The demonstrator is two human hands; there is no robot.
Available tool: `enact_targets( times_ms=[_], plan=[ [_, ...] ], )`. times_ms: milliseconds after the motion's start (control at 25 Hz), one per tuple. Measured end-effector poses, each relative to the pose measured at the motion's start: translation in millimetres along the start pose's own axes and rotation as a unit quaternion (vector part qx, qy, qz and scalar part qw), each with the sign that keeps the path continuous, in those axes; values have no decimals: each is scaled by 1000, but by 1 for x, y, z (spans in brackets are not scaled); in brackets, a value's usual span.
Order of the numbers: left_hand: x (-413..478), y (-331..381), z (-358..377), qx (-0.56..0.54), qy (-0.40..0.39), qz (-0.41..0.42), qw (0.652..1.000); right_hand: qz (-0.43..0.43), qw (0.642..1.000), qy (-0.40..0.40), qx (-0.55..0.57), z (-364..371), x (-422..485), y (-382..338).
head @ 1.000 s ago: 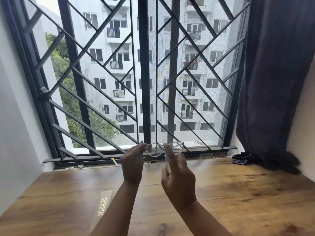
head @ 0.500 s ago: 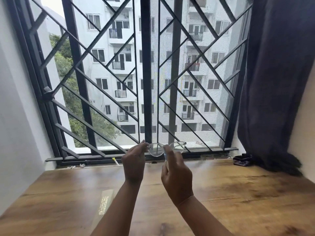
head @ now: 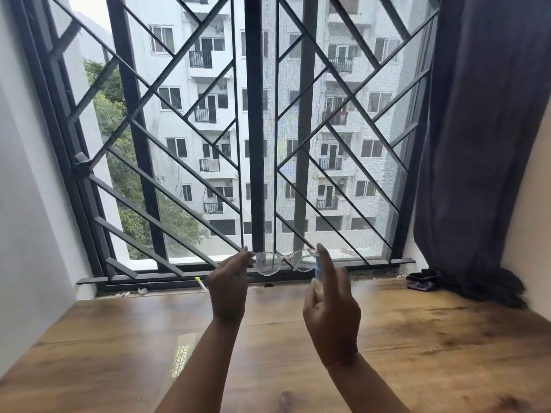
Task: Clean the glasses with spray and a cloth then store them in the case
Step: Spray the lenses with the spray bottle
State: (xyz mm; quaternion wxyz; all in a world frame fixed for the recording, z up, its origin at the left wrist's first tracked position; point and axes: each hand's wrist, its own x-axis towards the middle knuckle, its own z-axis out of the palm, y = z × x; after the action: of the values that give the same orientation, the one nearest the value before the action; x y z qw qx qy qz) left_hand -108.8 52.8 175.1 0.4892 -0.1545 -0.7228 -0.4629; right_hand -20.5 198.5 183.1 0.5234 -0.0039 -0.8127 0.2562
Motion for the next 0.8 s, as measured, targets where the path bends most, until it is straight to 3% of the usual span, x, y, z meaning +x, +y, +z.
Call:
enact_targets(
  times_ms=[800],
  plan=[
    [-1, -11, 2, -13, 8, -2, 1000, -25, 998, -37, -48, 3, -8, 22]
  ],
)
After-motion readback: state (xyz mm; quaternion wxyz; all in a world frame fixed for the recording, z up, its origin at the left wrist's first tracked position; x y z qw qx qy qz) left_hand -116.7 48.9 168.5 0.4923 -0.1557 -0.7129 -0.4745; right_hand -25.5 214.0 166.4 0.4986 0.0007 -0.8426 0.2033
